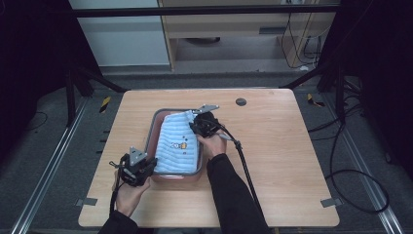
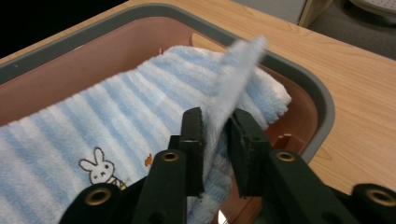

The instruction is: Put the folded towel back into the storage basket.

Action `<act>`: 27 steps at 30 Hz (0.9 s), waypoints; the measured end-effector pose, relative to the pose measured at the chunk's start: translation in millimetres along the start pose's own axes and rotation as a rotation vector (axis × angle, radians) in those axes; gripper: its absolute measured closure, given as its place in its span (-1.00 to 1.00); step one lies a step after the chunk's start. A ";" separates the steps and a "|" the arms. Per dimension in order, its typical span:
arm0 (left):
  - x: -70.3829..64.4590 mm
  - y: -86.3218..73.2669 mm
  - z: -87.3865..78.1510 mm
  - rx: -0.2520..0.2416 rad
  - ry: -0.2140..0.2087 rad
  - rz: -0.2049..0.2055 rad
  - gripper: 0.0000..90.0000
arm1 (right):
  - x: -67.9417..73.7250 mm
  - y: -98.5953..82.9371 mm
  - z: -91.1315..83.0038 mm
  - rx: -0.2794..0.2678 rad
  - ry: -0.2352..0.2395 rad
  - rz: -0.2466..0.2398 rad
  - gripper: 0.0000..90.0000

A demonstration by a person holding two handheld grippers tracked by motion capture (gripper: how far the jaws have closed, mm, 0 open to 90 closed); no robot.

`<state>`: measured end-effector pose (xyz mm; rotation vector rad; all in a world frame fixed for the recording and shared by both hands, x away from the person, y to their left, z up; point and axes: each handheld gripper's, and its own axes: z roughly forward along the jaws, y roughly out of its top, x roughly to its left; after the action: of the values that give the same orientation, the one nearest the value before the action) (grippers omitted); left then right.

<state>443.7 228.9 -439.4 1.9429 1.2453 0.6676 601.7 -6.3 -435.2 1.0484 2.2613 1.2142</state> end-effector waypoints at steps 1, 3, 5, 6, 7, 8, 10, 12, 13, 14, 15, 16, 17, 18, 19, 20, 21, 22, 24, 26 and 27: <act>0.1 0.2 -0.5 -0.007 0.007 -0.001 0.80 | 0.8 -0.2 0.0 0.004 0.000 0.005 0.57; 0.6 0.7 -1.5 -0.014 0.008 -0.003 0.74 | 0.5 -0.3 -0.4 0.002 -0.004 -0.002 0.50; 1.3 1.9 -3.9 -0.029 0.012 -0.008 0.70 | -0.2 0.3 -3.8 -0.007 -0.019 -0.002 0.40; 1.5 2.6 -5.3 -0.035 0.014 -0.009 0.66 | -2.3 1.4 -10.0 -0.025 -0.027 0.001 0.37; 1.6 3.2 -6.5 -0.041 0.011 -0.014 0.66 | -2.3 1.4 -10.0 -0.025 -0.027 0.001 0.37; 1.8 4.1 -8.6 -0.052 0.013 -0.014 0.62 | -5.2 2.4 -18.3 -0.049 -0.034 0.006 0.31; 2.1 5.0 -10.5 -0.061 0.014 -0.016 0.58 | -8.5 2.8 -27.4 -0.076 -0.043 0.012 0.23; 2.3 6.4 -12.8 -0.071 0.010 -0.019 0.53 | -12.2 2.5 -36.8 -0.099 -0.053 0.022 0.18; 2.3 6.4 -12.8 -0.071 0.010 -0.019 0.51 | -12.2 2.5 -36.8 -0.099 -0.053 0.022 0.18; 2.7 7.5 -15.6 -0.085 0.002 -0.016 0.51 | -16.8 1.0 -46.8 -0.123 -0.064 0.033 0.12; 2.7 7.5 -15.6 -0.085 0.002 -0.016 0.51 | -16.8 1.0 -46.8 -0.123 -0.064 0.033 0.12; 3.0 8.1 -16.9 -0.089 0.002 -0.013 0.51 | -19.0 0.0 -52.1 -0.132 -0.066 0.040 0.10; 3.5 8.6 -18.1 -0.094 0.001 -0.009 0.47 | -24.3 -3.3 -62.8 -0.154 -0.077 0.047 0.03; 3.8 9.0 -19.4 -0.100 -0.002 -0.011 0.47 | -24.3 -3.3 -62.8 -0.154 -0.077 0.047 0.03; 4.5 9.4 -20.5 -0.103 -0.006 -0.012 0.40 | -30.7 -7.4 -73.6 -0.177 -0.082 0.062 -0.05; 6.0 9.8 -22.4 -0.117 -0.010 -0.013 0.37 | -33.8 -9.8 -79.3 -0.184 -0.086 0.068 -0.08; 6.0 9.8 -22.4 -0.117 -0.010 -0.013 0.34 | -37.0 -12.3 -85.1 -0.189 -0.092 0.073 -0.11; 7.1 10.1 -23.4 -0.124 -0.017 -0.015 0.34 | -37.0 -12.3 -85.1 -0.189 -0.092 0.073 -0.11; 10.1 10.2 -25.9 -0.143 -0.032 -0.017 0.24 | -46.9 -21.5 -102.2 -0.196 -0.113 0.088 -0.20; 11.1 10.2 -26.7 -0.147 -0.034 -0.017 0.18 | -53.0 -29.2 -112.9 -0.193 -0.129 0.099 -0.25; 13.2 10.0 -28.2 -0.154 -0.038 -0.022 0.15 | -55.9 -33.4 -118.0 -0.191 -0.138 0.102 -0.27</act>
<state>433.4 246.6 -413.9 1.8052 1.1555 0.6919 551.3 -125.7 -397.9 1.1470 1.9669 1.3261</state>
